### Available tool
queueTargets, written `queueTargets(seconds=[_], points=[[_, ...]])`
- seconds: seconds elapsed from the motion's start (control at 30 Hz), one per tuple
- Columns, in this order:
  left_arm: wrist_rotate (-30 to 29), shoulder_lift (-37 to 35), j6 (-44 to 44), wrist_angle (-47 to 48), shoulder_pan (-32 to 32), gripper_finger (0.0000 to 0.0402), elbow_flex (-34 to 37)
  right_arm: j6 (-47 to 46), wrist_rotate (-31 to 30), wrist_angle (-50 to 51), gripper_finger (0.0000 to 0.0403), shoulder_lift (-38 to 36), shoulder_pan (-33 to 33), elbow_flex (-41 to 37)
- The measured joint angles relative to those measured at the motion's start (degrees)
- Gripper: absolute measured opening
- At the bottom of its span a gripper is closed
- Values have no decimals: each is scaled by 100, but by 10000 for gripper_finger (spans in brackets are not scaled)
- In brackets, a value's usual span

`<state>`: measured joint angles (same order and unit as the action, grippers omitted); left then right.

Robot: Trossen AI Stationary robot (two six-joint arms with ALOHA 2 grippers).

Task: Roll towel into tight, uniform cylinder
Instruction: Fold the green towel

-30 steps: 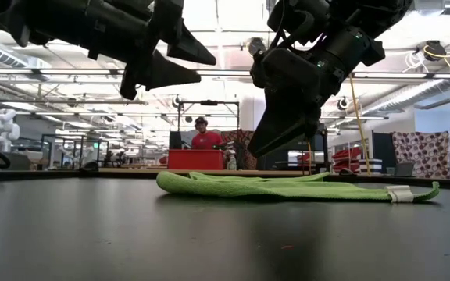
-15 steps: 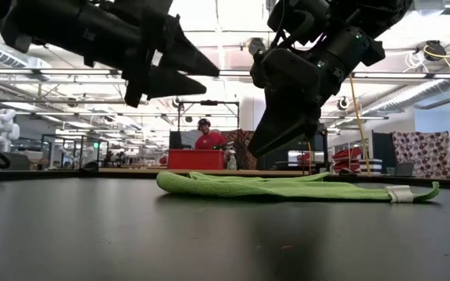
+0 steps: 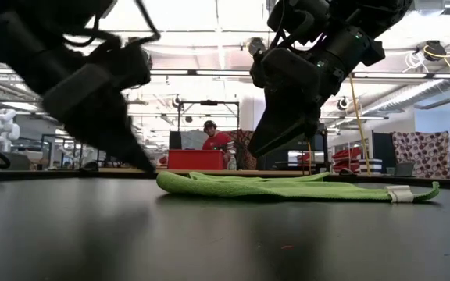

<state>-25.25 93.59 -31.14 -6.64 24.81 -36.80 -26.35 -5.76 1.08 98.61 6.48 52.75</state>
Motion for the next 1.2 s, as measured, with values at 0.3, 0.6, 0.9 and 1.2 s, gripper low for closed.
queueTargets(seconds=[0.3, 0.6, 0.9, 1.2], points=[[-46, -353, 391, 952, 243, 205, 90, 1, -26, -810, 114, 0, -2, 0], [241, -351, 999, 73, -79, 205, 539, 25, -24, -1241, 114, 0, -1, 0], [1203, -318, 1356, -1038, -786, 205, 809, 937, -9, -995, 114, -2, -63, -2], [1662, -242, 1514, -1638, -1166, 205, 809, 1099, 206, -1159, 114, 605, -538, 0]])
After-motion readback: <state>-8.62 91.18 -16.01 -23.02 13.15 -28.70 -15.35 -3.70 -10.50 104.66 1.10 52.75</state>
